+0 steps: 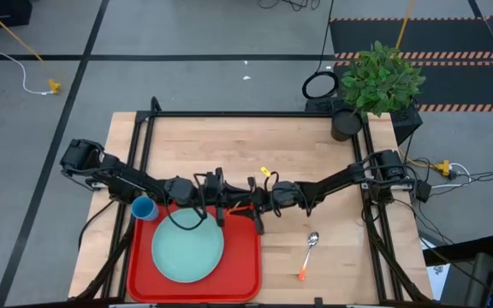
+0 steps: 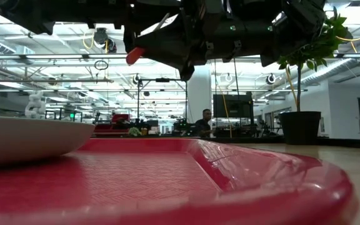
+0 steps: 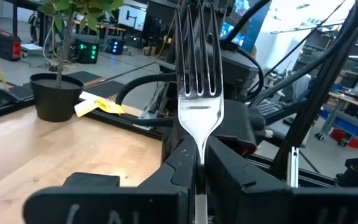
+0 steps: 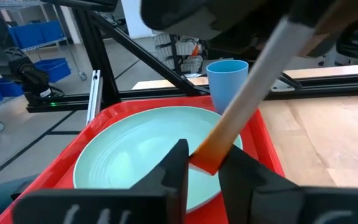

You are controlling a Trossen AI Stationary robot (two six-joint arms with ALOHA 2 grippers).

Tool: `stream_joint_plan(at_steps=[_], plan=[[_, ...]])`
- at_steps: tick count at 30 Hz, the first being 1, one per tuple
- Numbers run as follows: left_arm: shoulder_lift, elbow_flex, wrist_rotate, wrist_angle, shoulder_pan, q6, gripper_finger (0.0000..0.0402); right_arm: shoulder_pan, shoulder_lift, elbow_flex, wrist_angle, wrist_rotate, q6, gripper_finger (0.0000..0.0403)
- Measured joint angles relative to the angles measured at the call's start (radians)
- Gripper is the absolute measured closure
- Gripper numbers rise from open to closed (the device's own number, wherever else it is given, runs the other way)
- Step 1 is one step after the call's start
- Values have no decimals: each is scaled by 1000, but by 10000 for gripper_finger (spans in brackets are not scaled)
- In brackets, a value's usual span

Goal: Pick and place plate/cup/fork/spoon on tray
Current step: Put the orange fork on the tray

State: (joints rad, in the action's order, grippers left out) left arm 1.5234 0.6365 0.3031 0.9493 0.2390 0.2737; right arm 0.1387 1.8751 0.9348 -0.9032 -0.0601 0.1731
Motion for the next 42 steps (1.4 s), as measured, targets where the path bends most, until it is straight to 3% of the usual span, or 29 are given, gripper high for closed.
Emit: stream_joint_plan(at_steps=[8,21,31,42], plan=[[1,0,5,-8,20,12,365,1,-15,1,71,-4,-5,340],[-38,-1,9,-60,50,-6,364,0,-23,4,142,-96,-21,348],[-38,0,12,-104,64,3,362,0,-21,1,172,-102,-28,349],[-42,4,11,-155,77,50,264,0,-18,-1,212,-102,-28,349]])
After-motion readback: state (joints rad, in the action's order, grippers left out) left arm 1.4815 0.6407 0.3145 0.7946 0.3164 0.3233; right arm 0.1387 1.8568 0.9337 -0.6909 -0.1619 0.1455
